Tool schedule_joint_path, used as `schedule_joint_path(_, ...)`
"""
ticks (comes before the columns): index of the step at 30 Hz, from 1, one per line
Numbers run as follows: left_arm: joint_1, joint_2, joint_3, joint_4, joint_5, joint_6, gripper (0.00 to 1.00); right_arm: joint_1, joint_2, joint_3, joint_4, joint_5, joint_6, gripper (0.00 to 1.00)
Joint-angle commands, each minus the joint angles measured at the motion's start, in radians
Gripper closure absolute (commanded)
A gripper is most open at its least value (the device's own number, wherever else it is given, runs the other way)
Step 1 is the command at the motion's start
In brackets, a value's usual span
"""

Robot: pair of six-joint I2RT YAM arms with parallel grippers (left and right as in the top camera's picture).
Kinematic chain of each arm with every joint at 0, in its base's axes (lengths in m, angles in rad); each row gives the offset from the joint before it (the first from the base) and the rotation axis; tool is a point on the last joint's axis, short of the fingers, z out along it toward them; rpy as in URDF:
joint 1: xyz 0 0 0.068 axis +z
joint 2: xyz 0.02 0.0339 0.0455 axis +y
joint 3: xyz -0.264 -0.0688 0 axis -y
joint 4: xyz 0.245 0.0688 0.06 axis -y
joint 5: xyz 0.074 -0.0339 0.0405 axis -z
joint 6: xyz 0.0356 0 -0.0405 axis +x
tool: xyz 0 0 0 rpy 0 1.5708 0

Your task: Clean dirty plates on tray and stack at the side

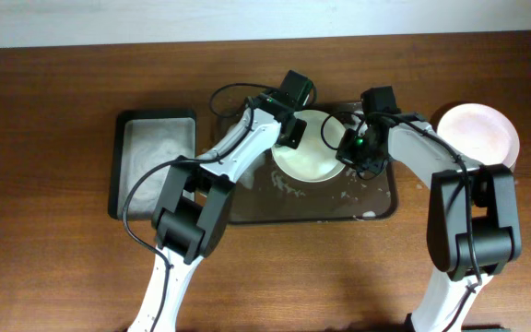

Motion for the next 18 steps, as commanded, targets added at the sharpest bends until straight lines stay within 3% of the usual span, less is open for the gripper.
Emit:
schedule_joint_path(1, 0.01, 0.077, -0.058, -0.123, -0.053, 0.024, 1.0, 0.004, 0.045, -0.033, -0.023, 0.07, 0.0, 0.96)
schedule_joint_path(4, -0.008, 0.077, -0.058, -0.159, 0.253, 0.122, 1.0, 0.004, 0.045, -0.033, -0.023, 0.07, 0.0, 0.96)
schedule_joint_path(8, -0.027, 0.077, -0.058, -0.125, 0.542, 0.153, 1.0, 0.004, 0.045, -0.033, -0.023, 0.071, 0.0, 0.96)
schedule_joint_path(18, -0.045, 0.077, -0.058, 0.061, 0.586, 0.125, 1.0, 0.004, 0.045, -0.033, -0.023, 0.071, 0.0, 0.96)
